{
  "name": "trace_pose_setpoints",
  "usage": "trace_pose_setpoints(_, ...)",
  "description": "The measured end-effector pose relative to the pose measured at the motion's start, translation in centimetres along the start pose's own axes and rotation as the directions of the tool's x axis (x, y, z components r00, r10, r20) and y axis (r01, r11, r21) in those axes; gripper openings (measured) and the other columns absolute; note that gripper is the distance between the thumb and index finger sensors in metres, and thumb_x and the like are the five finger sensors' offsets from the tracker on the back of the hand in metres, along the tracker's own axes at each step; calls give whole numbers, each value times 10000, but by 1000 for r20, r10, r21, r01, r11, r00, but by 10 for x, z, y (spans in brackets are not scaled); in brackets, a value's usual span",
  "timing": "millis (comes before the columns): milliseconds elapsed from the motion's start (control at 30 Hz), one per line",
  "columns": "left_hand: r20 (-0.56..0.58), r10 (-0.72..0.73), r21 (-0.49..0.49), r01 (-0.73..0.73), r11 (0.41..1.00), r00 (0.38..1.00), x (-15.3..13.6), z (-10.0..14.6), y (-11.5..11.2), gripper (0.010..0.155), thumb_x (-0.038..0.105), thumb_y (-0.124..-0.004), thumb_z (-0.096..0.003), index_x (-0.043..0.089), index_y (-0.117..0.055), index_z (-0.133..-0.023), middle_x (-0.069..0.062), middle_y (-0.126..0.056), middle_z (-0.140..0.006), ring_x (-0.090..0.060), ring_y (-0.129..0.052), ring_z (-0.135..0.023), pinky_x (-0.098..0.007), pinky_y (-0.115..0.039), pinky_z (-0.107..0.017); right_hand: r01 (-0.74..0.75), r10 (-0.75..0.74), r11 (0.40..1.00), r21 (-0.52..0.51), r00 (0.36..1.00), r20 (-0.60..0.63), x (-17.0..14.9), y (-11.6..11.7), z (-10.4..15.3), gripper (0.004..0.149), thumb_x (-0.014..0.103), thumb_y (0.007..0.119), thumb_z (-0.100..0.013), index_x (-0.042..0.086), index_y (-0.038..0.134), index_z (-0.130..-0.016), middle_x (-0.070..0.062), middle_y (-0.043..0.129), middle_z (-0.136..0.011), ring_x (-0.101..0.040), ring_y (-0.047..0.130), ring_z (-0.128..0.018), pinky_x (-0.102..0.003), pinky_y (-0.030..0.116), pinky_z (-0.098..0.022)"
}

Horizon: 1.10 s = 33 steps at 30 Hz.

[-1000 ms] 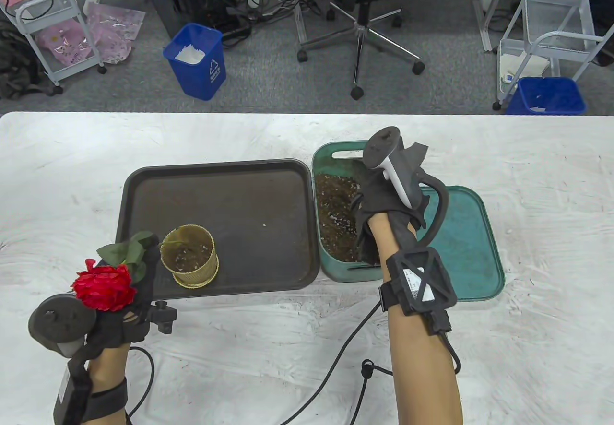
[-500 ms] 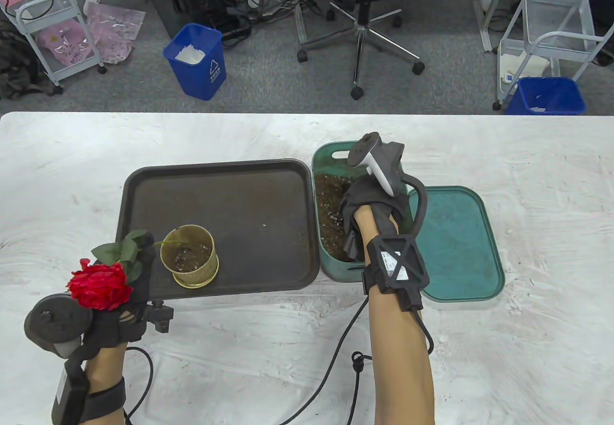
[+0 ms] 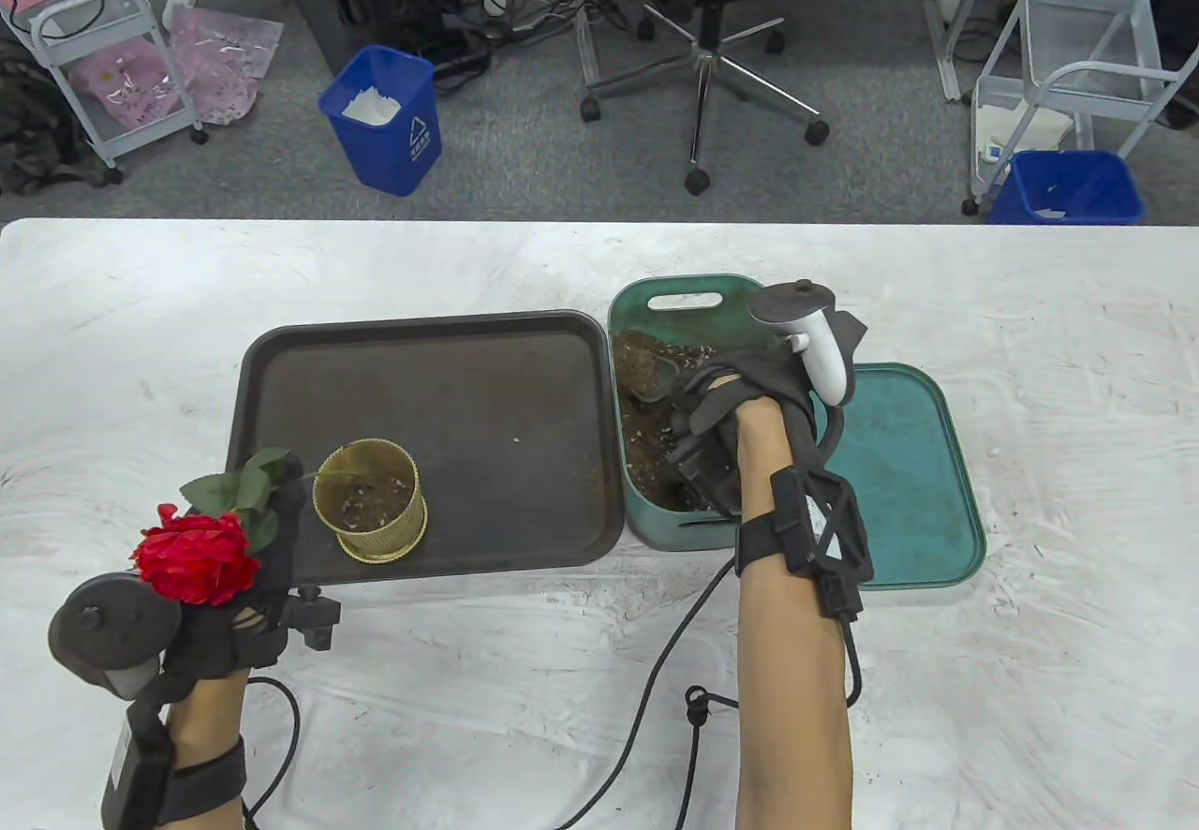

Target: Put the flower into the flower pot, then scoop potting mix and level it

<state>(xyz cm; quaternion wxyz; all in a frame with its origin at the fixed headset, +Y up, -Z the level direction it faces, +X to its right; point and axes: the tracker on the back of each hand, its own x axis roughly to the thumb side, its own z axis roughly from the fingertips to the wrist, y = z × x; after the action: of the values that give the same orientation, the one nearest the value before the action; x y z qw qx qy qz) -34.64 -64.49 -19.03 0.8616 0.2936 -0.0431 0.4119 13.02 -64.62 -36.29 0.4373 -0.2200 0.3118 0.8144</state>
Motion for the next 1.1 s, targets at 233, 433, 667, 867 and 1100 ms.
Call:
trace_pose_setpoints(233, 13, -9, -7, 10, 1000, 1000, 1, 1, -2, 423, 423, -853, -410, 244, -912, -789, -5, -1003, -670, -285, -1057, -444, -440, -871, -441, 129, -129, 991, -19, 991, 24, -12, -8, 14, 536, 338, 746, -403, 5, 776, -821, -112, 1016, -492, -236, 1081, -199, -352, 960, -65)
trace_pose_setpoints(433, -4, 8, -1, -8, 1000, 1000, -2, 1, -1, 423, 424, -852, -410, 247, -909, -790, -3, -1001, -671, -282, -1057, -446, -440, -870, -441, 219, -216, 975, -29, 973, 78, -16, -14, 32, 534, 342, 750, -403, 8, 779, -818, -111, 1018, -489, -238, 1081, -196, -352, 960, -62)
trace_pose_setpoints(667, -1, 23, -13, -23, 1000, 1000, 0, 2, -5, 425, 424, -852, -410, 246, -908, -792, -5, -1001, -672, -282, -1056, -447, -439, -870, -442, 261, -256, 965, -12, 955, 152, -11, -19, 62, 533, 344, 756, -404, 5, 785, -814, -115, 1022, -484, -240, 1082, -185, -353, 958, -53)
trace_pose_setpoints(867, 10, 15, -18, -15, 1000, 1000, 3, 2, -6, 425, 424, -852, -410, 246, -909, -792, -4, -1001, -672, -283, -1056, -446, -439, -870, -442, 180, -192, 981, 71, 948, 252, 9, 1, 84, 533, 348, 757, -408, 5, 783, -814, -116, 1023, -485, -237, 1083, -183, -350, 959, -52)
trace_pose_setpoints(1100, 0, 27, -20, -27, 999, 1000, 1, 1, -7, 426, 426, -850, -411, 249, -906, -794, -4, -999, -674, -282, -1056, -447, -439, -870, -443, 47, -110, 981, 189, 933, 344, 38, 54, 91, 532, 355, 756, -415, 7, 777, -817, -114, 1021, -489, -235, 1083, -186, -346, 960, -53)
